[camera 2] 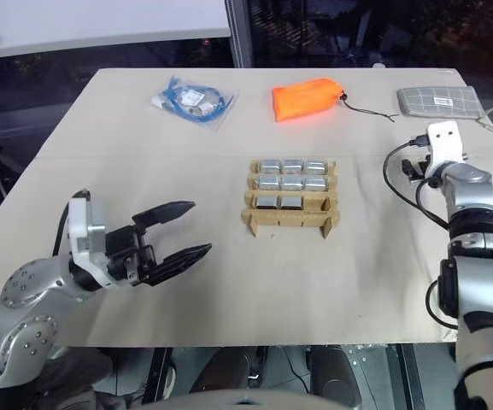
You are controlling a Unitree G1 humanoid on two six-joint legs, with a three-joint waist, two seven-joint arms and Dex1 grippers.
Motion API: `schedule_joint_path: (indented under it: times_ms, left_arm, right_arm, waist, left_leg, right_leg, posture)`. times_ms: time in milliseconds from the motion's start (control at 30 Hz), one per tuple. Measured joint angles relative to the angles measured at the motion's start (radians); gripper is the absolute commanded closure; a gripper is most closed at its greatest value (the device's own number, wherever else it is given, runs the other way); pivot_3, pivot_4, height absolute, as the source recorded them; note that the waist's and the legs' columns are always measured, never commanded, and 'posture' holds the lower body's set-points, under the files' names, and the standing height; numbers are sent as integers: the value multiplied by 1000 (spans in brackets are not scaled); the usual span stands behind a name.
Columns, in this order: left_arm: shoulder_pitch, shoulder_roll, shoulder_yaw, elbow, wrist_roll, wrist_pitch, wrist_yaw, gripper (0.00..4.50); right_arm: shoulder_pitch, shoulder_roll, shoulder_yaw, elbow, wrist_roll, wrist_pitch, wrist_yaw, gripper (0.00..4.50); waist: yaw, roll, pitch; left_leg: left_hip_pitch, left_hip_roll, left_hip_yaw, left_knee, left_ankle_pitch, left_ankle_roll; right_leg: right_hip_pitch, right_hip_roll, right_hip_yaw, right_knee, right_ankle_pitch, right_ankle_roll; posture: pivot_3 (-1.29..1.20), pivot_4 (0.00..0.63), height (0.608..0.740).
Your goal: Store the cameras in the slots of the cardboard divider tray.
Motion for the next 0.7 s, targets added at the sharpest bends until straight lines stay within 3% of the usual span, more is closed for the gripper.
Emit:
schedule_joint_path:
  times_ms: [433,467,500,633,700]
  left_arm:
    - [36,-13,0,-9,10,-20,21,0]
    - [36,-13,0,-9,10,-20,21,0]
    - [36,-13,0,-9,10,-21,21,0]
    - [36,-13,1,-9,10,-22,21,0]
    - [34,-13,2,-10,9,-19,28,0]
  right_arm:
    - [-21,-9,-49,121,24,-14,-3,198]
    - [-22,-9,-51,124,26,-14,-3,712]
    - [-23,-9,-51,128,27,-14,-3,852]
    - [-27,-9,-55,132,32,-17,1,2579]
    - [-26,-11,-55,132,31,-18,5,2588]
  waist:
    - [-13,0,0]
    - [-14,0,0]
    - [-14,0,0]
    - [-15,0,0]
    - [-15,0,0]
  left_leg:
    - [0,0,0,0,-1,2]
    - [0,0,0,0,-1,2]
    - [0,0,0,0,-1,2]
    - [1,0,0,0,-1,2]
    - [1,0,0,1,-2,3]
  right_leg:
    - [1,0,0,0,0,0]
    - [1,0,0,1,0,0]
    - [1,0,0,1,0,0]
    - [1,0,0,1,0,0]
    - [1,0,0,1,0,0]
  posture:
    - [0,150,740]
    - [0,150,740]
    - [0,150,740]
    - [0,150,740]
    - [0,150,740]
